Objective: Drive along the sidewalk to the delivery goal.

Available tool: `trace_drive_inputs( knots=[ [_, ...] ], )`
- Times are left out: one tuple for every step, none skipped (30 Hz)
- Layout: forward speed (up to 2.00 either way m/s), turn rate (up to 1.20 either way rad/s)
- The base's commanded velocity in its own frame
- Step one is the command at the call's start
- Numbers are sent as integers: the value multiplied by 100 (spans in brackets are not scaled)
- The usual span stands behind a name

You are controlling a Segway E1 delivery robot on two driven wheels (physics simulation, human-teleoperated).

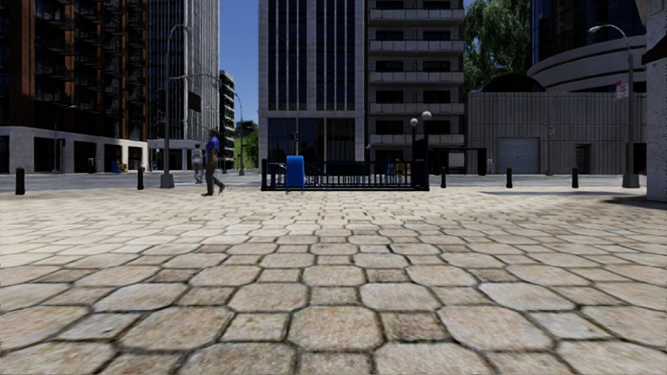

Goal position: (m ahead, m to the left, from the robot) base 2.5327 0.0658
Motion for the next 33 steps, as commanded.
trace_drive_inputs(
  knots=[
    [173, 0],
    [173, 0],
    [173, 0],
    [173, 0],
    [173, 0],
    [173, 0],
    [173, 0],
    [173, 0],
    [173, 0],
    [173, 0],
    [173, 0],
    [173, 0],
    [173, 0],
    [173, 0],
    [173, 0],
    [173, 0],
    [173, 0],
    [173, 0],
    [173, 0],
    [173, 0],
    [173, 0],
    [173, 0],
    [173, 0],
    [173, 0],
    [173, 0],
    [173, 0],
    [173, 0],
    [173, 0],
    [173, 0],
    [173, 0],
    [173, 0],
    [173, 0],
    [173, 0]
  ],
)
